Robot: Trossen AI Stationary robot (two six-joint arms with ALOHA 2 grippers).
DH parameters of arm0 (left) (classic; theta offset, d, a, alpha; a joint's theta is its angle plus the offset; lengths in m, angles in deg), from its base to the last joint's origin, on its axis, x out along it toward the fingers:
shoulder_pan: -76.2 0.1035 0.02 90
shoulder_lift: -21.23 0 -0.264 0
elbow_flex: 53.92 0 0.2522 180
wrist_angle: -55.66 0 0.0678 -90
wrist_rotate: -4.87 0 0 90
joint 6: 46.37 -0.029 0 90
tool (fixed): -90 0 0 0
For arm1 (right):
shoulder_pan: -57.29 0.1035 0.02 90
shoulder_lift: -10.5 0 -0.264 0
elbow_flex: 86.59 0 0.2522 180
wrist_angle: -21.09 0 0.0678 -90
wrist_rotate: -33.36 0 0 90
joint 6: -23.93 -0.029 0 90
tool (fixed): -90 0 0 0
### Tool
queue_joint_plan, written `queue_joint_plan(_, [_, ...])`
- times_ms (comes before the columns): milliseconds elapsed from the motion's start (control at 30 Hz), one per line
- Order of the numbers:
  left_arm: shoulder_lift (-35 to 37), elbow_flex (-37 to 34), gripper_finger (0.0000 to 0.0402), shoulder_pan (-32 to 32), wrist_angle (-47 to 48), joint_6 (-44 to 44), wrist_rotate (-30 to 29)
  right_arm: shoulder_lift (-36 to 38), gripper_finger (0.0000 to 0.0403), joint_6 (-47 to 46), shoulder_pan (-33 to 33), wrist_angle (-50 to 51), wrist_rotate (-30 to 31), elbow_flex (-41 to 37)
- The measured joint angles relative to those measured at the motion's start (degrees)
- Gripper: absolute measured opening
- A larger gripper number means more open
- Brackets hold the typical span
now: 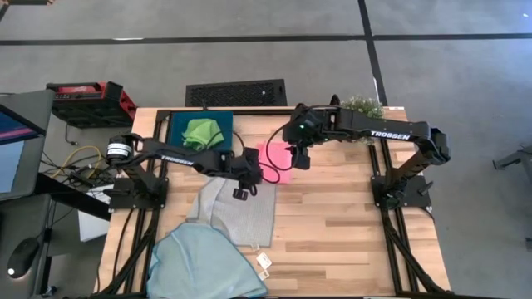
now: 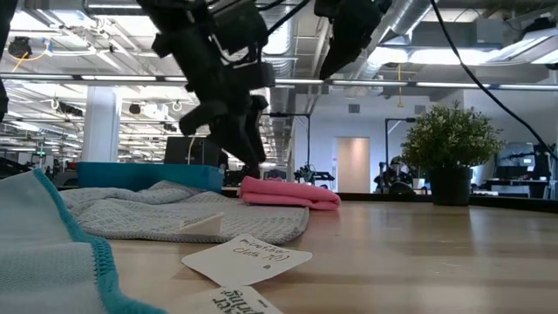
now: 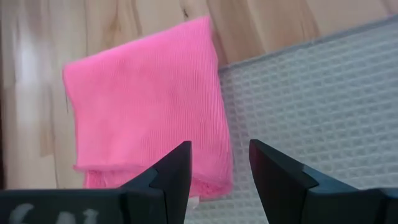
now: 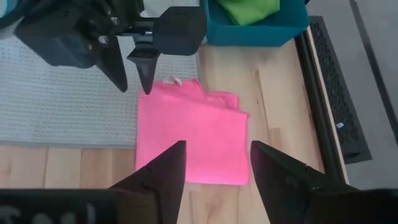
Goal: Fold microfiber towels
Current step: Put the pink cloth into the blue bin
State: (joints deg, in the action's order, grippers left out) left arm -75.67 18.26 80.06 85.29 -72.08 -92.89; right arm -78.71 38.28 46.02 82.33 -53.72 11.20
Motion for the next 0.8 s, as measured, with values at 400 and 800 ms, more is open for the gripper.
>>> queue_joint_plan(400, [-6.8, -3.5, 0.0154, 0.0, -7.2, -2.1, -6.4, 0.0, 0.0201, -0.9, 0.0, 0.0, 0.0, 0.0])
queue_joint_plan(800, [-7.4, -2.6, 0.0144, 1.3, -7.2, -6.6, -11.1, 0.0, 0.0201, -2.4, 0.0, 0.0, 0.1, 0.0])
